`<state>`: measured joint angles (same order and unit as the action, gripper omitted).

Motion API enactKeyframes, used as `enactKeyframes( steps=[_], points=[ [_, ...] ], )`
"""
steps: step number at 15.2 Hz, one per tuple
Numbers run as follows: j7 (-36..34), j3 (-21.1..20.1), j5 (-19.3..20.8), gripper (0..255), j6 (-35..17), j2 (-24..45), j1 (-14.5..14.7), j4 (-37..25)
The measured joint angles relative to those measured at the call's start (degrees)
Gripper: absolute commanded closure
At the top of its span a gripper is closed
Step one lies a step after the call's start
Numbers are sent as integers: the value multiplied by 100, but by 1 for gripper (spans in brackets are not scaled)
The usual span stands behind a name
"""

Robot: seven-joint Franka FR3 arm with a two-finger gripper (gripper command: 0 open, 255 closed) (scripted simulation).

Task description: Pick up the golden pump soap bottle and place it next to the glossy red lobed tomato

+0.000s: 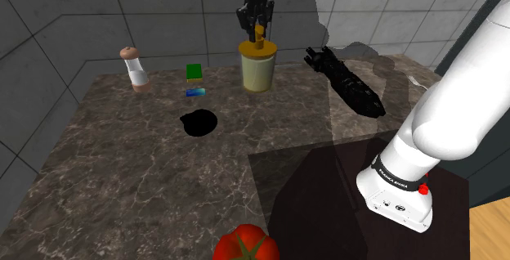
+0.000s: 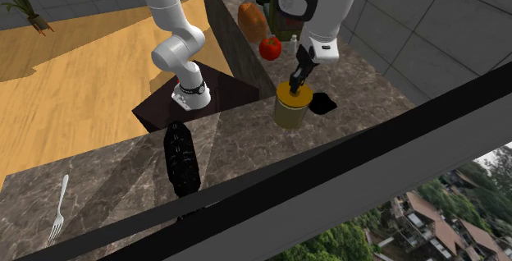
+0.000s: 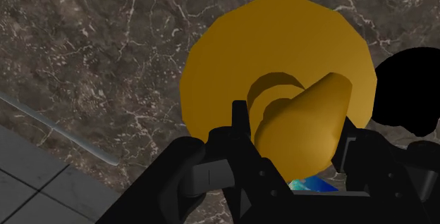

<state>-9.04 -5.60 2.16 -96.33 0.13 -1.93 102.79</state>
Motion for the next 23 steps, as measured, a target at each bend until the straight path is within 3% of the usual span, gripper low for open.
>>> enactKeyframes(
  steps=[23],
  points=[
    [31, -21, 37, 255, 1893, 372, 26, -2264]
  ],
)
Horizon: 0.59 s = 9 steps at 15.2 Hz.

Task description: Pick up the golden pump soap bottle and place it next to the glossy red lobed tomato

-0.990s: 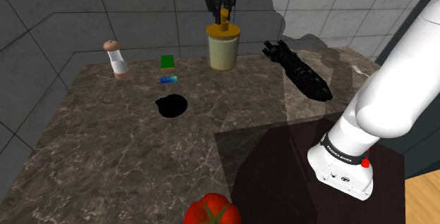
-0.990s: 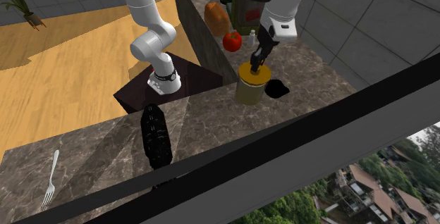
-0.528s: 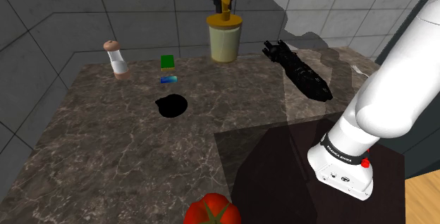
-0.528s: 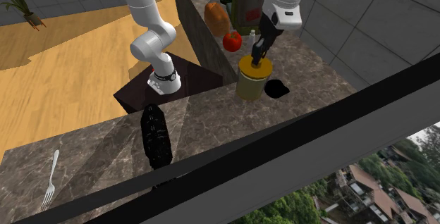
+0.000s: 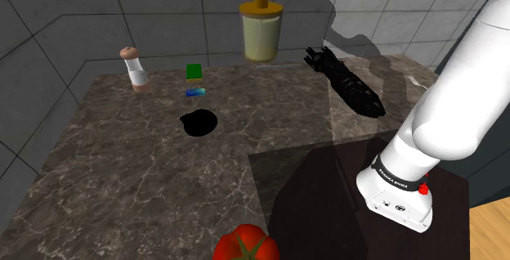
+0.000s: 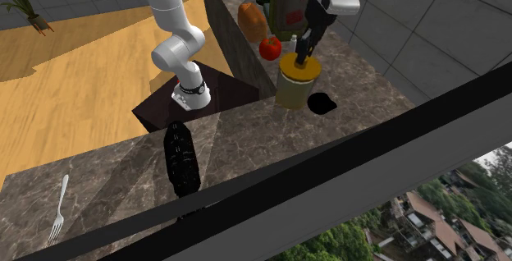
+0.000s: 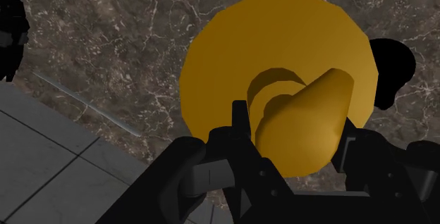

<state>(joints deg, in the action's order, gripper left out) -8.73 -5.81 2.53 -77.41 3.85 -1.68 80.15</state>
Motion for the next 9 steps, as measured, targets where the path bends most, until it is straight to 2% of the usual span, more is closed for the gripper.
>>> enactKeyframes(
  steps=[7, 9],
  points=[
    [-3, -14, 36, 255, 625, 288, 25, -910],
    [-139, -73, 13, 255, 641, 181, 98, -814]
  ],
)
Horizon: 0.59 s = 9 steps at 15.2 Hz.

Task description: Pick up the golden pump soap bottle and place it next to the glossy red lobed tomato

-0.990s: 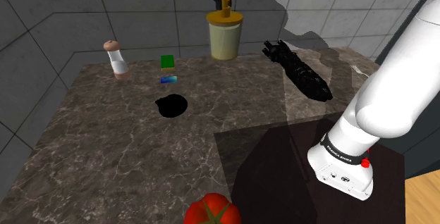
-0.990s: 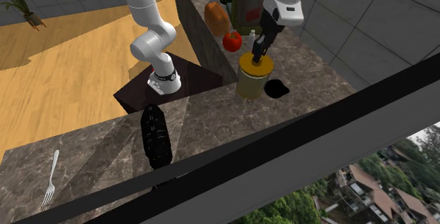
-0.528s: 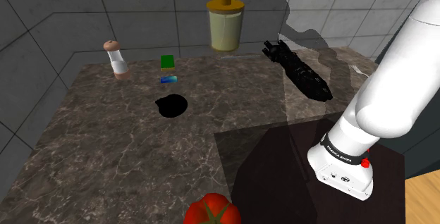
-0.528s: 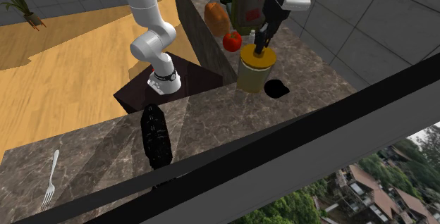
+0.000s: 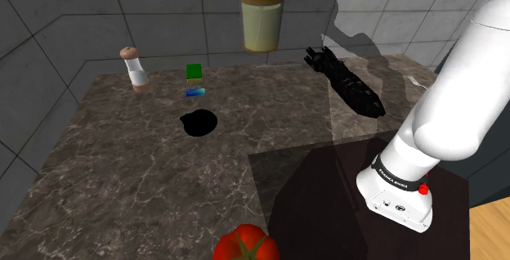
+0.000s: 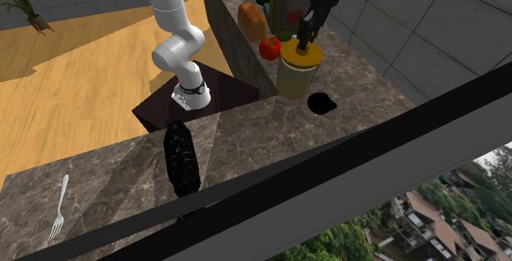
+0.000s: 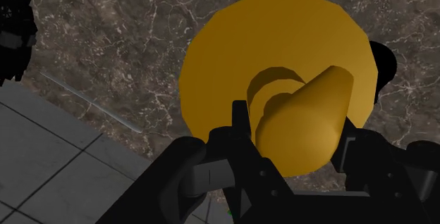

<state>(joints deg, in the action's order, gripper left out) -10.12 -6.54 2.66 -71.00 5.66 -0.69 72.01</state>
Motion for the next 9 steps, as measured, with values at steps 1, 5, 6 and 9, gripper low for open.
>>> enactKeyframes(
  steps=[1, 5, 6, 9],
  points=[
    [-98, -43, -23, 255, 1, -119, 50, 124],
    [-608, -275, -121, 255, -37, -451, 306, 503],
    [-745, -338, -151, 255, -57, -541, 372, 617],
    [-1155, -536, -234, 255, -146, -699, 565, 865]
  ],
)
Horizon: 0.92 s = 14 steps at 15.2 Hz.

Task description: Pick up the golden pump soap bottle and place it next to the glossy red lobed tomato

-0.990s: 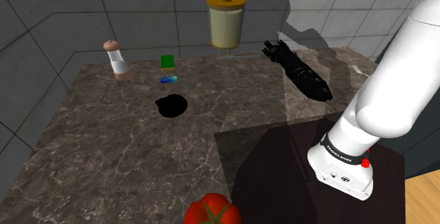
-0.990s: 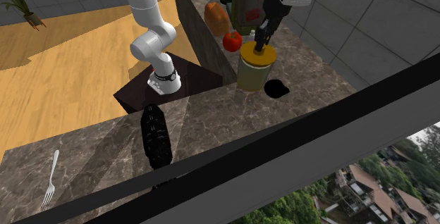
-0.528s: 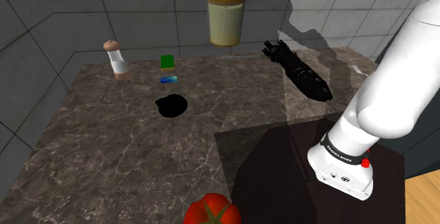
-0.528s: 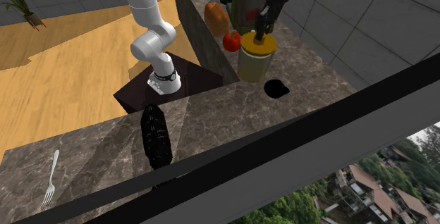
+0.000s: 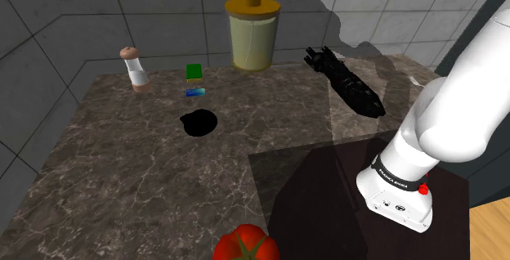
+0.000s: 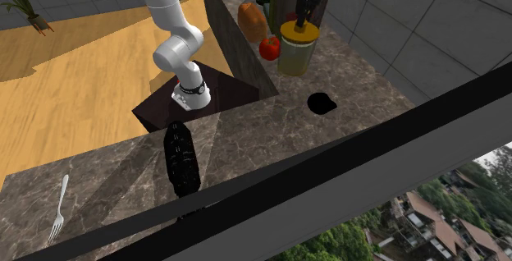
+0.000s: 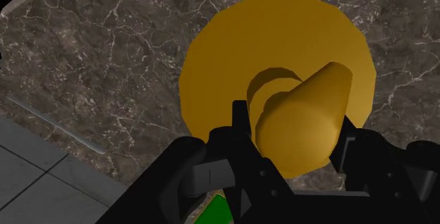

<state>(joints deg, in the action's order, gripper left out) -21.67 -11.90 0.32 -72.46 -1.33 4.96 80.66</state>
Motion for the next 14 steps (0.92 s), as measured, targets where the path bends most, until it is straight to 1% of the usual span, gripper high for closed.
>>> enactKeyframes(
  steps=[2, 5, 10, 12, 14],
  points=[
    [-229, -109, -69, 255, -14, -169, 103, 180],
    [-685, -342, -159, 255, -23, -252, 311, 266],
    [-1423, -728, -273, 255, -50, -253, 640, 279],
    [-1737, -893, -292, 255, 7, -170, 779, 133],
    [-1986, -1022, -334, 255, -50, -185, 891, 197]
  ],
)
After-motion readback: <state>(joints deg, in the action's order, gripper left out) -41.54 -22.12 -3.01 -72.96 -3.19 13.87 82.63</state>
